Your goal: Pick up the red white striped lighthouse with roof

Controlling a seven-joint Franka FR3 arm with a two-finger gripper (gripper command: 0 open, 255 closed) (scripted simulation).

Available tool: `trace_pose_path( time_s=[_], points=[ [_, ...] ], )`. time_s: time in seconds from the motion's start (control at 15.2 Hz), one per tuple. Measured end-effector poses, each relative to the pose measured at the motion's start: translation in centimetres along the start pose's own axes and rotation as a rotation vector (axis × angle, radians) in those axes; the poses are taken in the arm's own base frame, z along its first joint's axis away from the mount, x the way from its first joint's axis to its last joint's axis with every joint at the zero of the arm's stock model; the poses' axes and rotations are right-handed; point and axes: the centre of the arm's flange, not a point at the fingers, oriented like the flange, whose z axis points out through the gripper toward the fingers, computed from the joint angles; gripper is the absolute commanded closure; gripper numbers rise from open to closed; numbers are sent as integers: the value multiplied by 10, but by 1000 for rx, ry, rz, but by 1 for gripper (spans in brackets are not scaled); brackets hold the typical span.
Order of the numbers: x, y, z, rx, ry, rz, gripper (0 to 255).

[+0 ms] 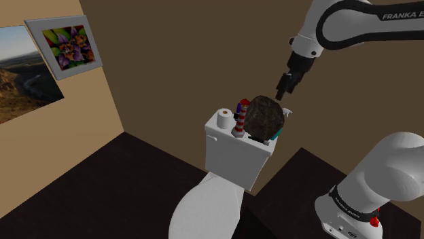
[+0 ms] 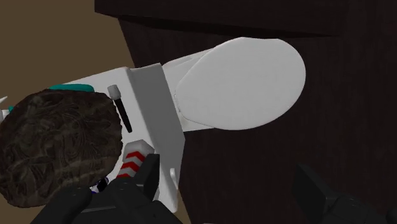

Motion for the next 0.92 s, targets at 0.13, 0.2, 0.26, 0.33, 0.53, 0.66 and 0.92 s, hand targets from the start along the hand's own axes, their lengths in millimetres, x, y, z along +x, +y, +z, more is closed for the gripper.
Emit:
trace_pose_path(
  time_s=[0.13,0.2,0.26,0.33,0.53,0.66,0.92],
  points=[
    [14,14,17,12,21,25,0],
    [21,18,26,18,32,38,0],
    [27,23,38,25,42,51,0],
    [31,32,45,31,54,64,0],
    [52,55,72,49,87,102,0],
    [64,70,87,61,110,128,0],
    [92,97,123,86,153,179,0]
  ],
)
